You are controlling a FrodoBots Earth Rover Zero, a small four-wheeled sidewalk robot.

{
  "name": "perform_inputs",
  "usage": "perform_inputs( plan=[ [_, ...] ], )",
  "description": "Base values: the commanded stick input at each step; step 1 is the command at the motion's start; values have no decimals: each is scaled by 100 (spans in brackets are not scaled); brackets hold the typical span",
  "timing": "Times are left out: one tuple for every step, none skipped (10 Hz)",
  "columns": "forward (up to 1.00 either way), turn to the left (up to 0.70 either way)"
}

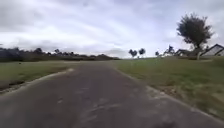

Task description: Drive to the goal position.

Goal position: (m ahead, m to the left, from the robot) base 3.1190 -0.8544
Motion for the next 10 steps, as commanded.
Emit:
perform_inputs(
  plan=[
    [9, 1],
    [9, 1],
    [9, 1],
    [9, 1],
    [9, 1],
    [9, 1],
    [9, 1],
    [9, 1],
    [9, 1],
    [9, 1]
  ],
)
